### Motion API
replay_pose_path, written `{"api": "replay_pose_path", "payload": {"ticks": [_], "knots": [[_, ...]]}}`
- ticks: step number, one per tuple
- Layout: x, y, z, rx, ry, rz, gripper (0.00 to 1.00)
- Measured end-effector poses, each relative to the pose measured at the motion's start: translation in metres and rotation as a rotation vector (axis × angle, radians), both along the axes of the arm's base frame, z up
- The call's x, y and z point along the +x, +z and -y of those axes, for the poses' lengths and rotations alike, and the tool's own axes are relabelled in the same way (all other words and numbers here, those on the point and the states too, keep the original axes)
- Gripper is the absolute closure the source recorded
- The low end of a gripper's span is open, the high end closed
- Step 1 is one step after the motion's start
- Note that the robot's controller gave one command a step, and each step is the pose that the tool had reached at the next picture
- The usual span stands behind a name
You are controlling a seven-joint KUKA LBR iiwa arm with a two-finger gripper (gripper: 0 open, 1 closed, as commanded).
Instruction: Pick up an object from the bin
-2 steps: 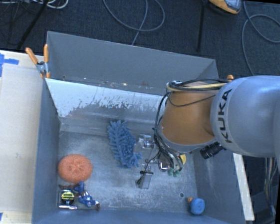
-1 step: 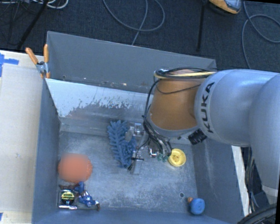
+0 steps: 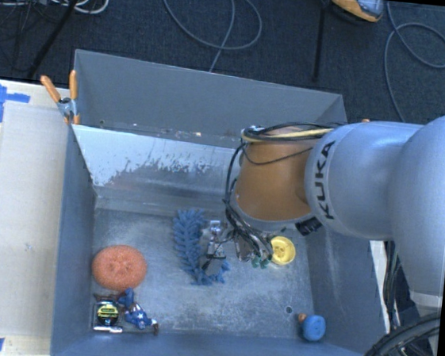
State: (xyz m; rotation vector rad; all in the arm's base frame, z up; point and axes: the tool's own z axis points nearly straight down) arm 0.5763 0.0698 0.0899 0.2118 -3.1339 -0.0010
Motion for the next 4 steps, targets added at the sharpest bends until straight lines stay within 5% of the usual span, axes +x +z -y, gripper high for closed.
{"api": "replay_pose_path", "payload": {"ticks": [1, 2, 3, 4], "knots": [[0.000, 0.000, 0.000, 0.000, -0.001, 0.000, 1.00], [0.017, 0.033, 0.002, 0.000, -0.013, -0.002, 1.00], [-0.003, 0.054, -0.005, 0.000, -0.005, -0.002, 0.00], [-0.017, 0.064, -0.010, 0.000, -0.001, -0.002, 1.00]]}}
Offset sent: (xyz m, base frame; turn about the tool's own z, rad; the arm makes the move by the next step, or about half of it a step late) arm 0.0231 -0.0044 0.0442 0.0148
